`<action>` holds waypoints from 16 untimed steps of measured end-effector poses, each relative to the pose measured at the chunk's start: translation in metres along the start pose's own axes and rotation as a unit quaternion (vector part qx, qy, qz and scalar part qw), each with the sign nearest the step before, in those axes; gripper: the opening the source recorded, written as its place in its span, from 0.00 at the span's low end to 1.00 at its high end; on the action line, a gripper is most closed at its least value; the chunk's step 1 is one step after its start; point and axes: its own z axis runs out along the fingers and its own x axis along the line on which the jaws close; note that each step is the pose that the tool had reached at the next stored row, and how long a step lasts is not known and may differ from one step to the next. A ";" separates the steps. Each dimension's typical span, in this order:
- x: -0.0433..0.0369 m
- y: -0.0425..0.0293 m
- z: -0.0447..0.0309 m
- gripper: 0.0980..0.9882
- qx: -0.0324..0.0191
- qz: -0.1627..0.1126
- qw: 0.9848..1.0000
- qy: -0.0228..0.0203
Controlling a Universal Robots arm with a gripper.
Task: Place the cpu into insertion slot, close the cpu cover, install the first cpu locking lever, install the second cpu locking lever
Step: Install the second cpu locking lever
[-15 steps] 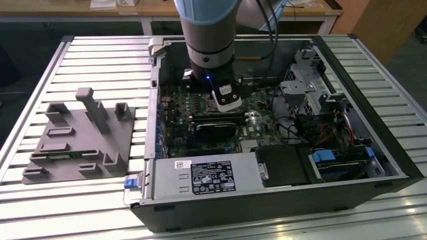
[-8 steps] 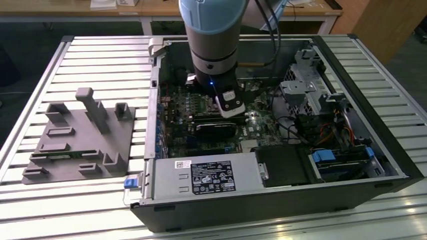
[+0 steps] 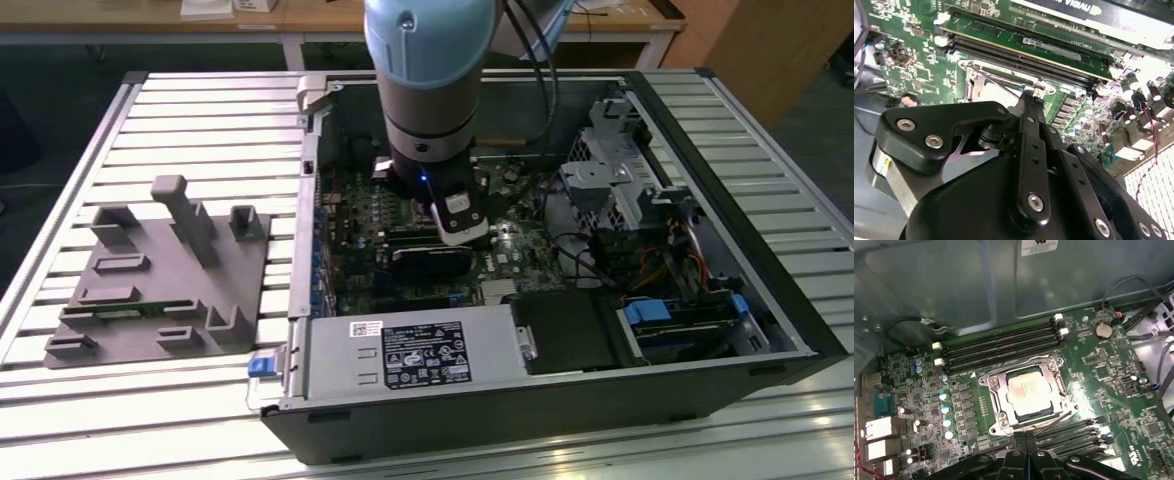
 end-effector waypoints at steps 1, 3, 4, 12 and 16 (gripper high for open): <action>0.0000 -0.0006 0.0015 0.01 0.000 0.000 1.000 0.001; 0.0001 -0.0017 0.0046 0.01 0.001 0.001 1.000 0.002; 0.0001 -0.0023 0.0062 0.01 0.001 0.001 1.000 0.003; 0.0034 -0.0071 0.0165 0.01 0.000 0.002 1.000 0.005; 0.0083 -0.0099 0.0200 0.01 -0.002 0.002 1.000 0.005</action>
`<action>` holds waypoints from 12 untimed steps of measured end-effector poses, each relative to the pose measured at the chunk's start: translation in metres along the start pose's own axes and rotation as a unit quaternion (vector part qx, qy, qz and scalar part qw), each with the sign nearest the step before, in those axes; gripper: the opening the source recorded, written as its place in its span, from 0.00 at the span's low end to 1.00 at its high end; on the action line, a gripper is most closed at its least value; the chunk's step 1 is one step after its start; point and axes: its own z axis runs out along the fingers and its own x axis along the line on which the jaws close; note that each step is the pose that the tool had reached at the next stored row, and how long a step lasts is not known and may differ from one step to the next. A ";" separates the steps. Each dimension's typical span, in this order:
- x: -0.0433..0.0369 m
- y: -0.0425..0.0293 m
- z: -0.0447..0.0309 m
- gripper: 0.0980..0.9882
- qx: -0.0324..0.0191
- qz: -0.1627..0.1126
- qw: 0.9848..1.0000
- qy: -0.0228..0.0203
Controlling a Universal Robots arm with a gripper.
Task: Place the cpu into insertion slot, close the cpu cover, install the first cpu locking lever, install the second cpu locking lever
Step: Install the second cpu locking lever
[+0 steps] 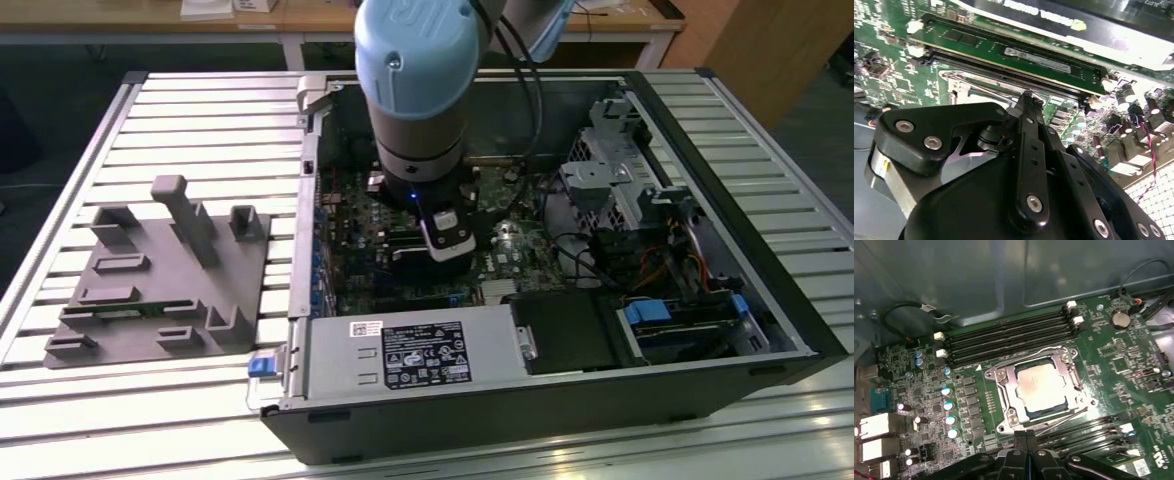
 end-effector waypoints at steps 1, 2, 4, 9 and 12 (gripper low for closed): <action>0.0009 -0.0006 0.0009 0.01 -0.001 0.000 1.000 0.000; 0.0017 -0.0011 0.0017 0.01 -0.003 0.000 1.000 0.001; 0.0025 -0.0019 0.0034 0.01 -0.006 0.000 1.000 0.002; 0.0038 -0.0039 0.0075 0.01 -0.015 0.001 1.000 0.004; 0.0042 -0.0050 0.0100 0.01 -0.018 0.001 1.000 0.005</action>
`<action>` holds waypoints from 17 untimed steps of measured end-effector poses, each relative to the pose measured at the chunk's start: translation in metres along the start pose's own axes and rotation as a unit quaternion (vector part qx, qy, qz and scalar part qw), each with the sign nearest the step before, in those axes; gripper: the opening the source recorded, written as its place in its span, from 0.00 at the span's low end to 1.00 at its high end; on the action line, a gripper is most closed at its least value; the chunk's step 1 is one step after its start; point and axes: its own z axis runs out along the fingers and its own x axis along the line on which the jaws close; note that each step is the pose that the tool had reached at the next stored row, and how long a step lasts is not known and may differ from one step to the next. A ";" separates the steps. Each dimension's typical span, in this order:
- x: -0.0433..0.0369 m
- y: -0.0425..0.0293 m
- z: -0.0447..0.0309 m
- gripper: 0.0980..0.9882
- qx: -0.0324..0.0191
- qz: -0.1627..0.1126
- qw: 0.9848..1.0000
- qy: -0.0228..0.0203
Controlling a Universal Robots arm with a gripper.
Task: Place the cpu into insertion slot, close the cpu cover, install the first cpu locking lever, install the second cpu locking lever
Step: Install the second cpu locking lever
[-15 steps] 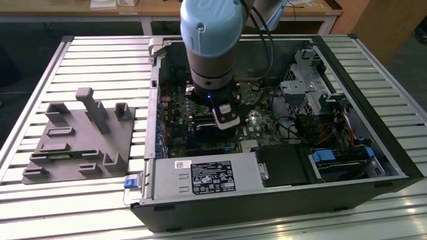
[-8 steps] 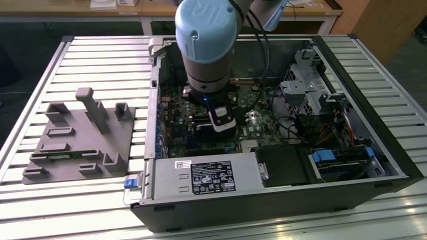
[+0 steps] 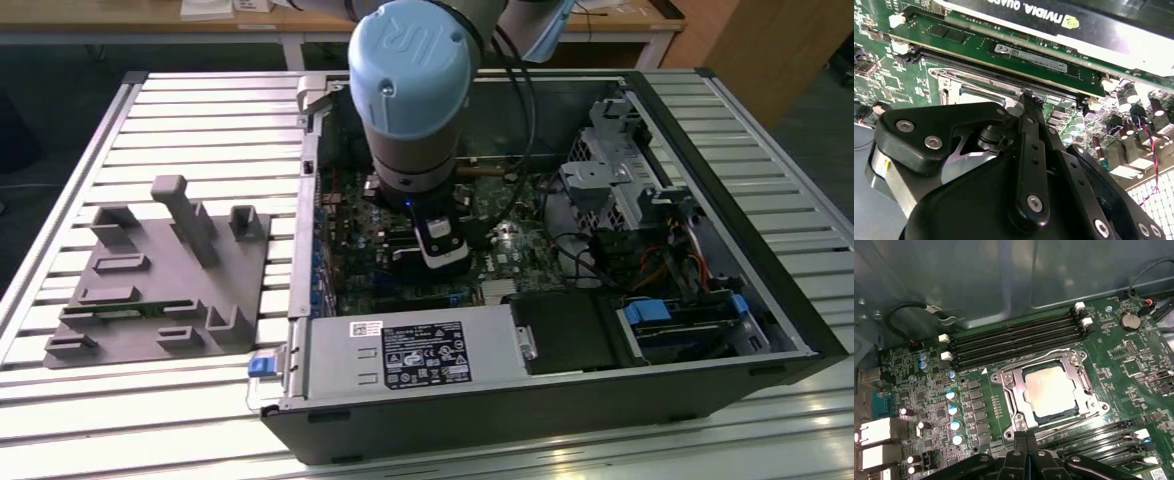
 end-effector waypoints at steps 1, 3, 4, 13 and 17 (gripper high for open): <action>0.0003 -0.0003 0.0006 0.01 -0.001 0.000 1.000 0.000; 0.0012 -0.0011 0.0017 0.01 -0.002 0.000 1.000 0.000; 0.0020 -0.0014 0.0019 0.01 -0.003 0.000 1.000 0.001; 0.0068 -0.0031 0.0064 0.01 -0.008 0.001 1.000 0.002; 0.0090 -0.0028 0.0085 0.01 -0.009 0.001 1.000 0.002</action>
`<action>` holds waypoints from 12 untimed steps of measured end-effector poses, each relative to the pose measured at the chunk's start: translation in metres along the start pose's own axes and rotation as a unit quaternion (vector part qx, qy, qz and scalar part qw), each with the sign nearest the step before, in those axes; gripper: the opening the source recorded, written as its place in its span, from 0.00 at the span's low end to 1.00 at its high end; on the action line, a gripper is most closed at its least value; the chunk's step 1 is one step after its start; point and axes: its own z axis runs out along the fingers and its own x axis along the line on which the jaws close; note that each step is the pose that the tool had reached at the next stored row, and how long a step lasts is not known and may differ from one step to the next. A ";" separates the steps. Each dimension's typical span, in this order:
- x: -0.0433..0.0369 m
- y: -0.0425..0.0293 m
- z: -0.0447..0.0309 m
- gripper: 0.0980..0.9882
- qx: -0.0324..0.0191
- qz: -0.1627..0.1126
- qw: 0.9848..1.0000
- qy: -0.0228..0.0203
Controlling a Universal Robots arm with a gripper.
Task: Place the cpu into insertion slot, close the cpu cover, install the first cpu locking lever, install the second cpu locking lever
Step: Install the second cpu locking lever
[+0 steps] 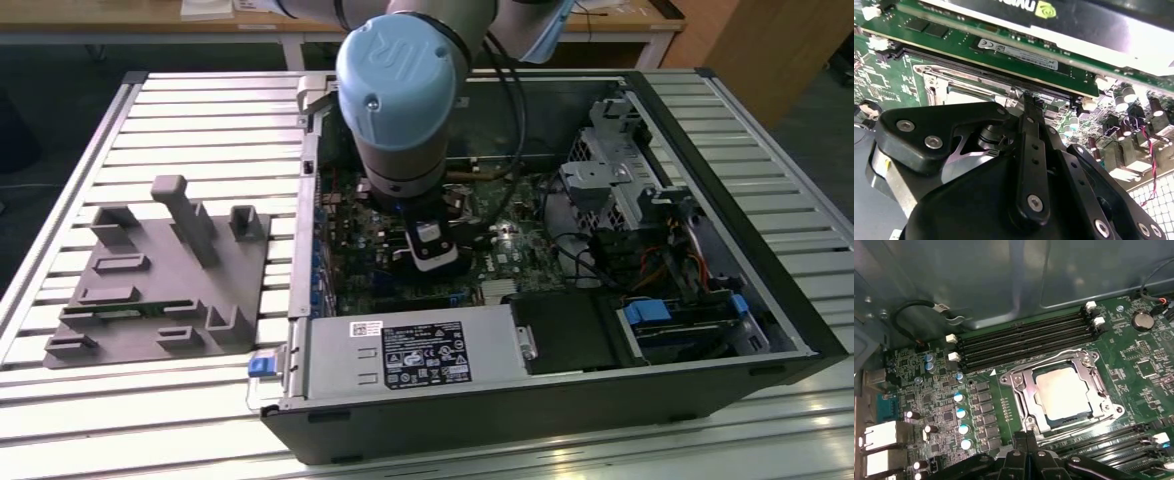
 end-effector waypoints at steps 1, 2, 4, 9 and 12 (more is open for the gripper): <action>0.0006 0.0004 0.0005 0.01 0.000 0.000 1.000 0.000; 0.0012 0.0008 0.0011 0.01 0.000 0.000 1.000 0.000; 0.0024 0.0017 0.0023 0.01 0.000 0.000 1.000 0.000; 0.0044 0.0028 0.0047 0.01 0.000 0.000 1.000 0.000; 0.0051 0.0024 0.0059 0.01 0.000 0.000 1.000 0.000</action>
